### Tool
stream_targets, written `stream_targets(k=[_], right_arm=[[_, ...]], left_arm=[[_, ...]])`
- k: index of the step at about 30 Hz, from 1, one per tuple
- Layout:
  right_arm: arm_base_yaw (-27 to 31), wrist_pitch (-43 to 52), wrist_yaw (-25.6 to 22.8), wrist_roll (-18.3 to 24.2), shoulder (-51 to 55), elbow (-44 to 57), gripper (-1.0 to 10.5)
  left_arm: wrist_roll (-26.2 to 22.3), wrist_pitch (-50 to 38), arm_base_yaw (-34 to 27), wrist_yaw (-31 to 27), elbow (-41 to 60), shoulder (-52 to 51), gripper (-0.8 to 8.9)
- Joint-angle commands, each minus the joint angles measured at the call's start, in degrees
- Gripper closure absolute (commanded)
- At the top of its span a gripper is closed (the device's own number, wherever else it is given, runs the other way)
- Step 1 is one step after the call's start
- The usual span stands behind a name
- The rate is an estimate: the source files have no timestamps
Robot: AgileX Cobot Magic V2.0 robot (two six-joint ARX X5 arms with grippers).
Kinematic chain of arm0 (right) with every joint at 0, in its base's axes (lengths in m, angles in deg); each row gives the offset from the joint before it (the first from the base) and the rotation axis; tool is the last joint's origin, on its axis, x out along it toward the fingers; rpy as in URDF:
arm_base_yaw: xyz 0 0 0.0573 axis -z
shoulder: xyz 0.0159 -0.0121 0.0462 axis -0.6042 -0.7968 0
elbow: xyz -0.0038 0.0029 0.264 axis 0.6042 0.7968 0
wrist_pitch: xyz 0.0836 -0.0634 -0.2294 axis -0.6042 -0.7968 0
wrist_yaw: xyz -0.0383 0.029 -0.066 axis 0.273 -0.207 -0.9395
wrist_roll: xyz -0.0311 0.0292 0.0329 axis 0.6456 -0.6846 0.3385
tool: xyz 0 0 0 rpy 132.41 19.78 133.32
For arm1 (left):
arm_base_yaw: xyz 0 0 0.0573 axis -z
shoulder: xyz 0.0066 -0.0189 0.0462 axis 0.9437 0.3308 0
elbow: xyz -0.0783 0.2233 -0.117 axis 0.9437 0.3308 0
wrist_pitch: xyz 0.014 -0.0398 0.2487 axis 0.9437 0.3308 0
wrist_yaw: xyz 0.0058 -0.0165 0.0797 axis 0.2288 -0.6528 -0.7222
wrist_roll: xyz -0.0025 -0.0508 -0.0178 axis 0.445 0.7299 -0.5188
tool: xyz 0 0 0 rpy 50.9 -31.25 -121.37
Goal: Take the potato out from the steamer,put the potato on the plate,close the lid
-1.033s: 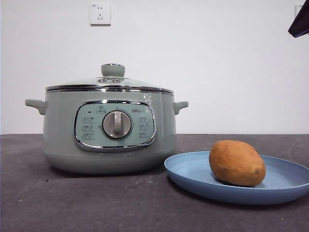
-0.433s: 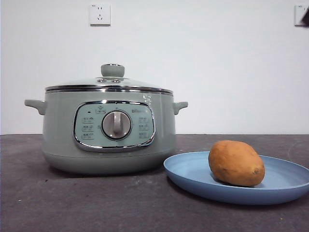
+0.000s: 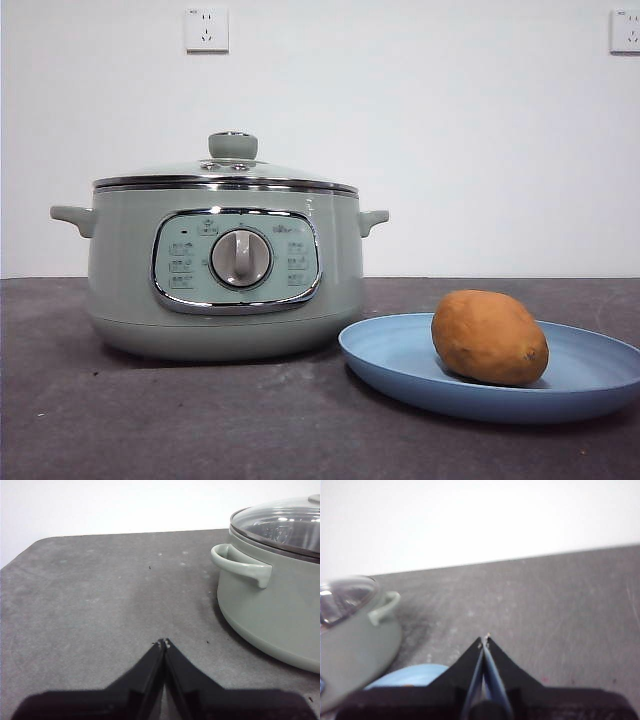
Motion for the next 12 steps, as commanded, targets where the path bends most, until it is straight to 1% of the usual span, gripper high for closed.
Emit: stream_targets(k=[1, 7, 12], right_arm=[[0.24, 1.16, -0.17, -1.86, 1.75, 4.00, 9.5], [0.24, 1.11, -3.04, -2.91, 3.63, 8.44, 9.5], [0.22, 1.09, -2.91, -2.91, 4.57, 10.27, 9.5]], left_arm=[[0.37, -0.17, -0.17, -0.04, 0.87, -0.17, 8.17], [0.37, -0.17, -0.17, -0.04, 0.87, -0.17, 8.17], [0.37, -0.17, -0.17, -0.04, 0.87, -0.17, 8.17]])
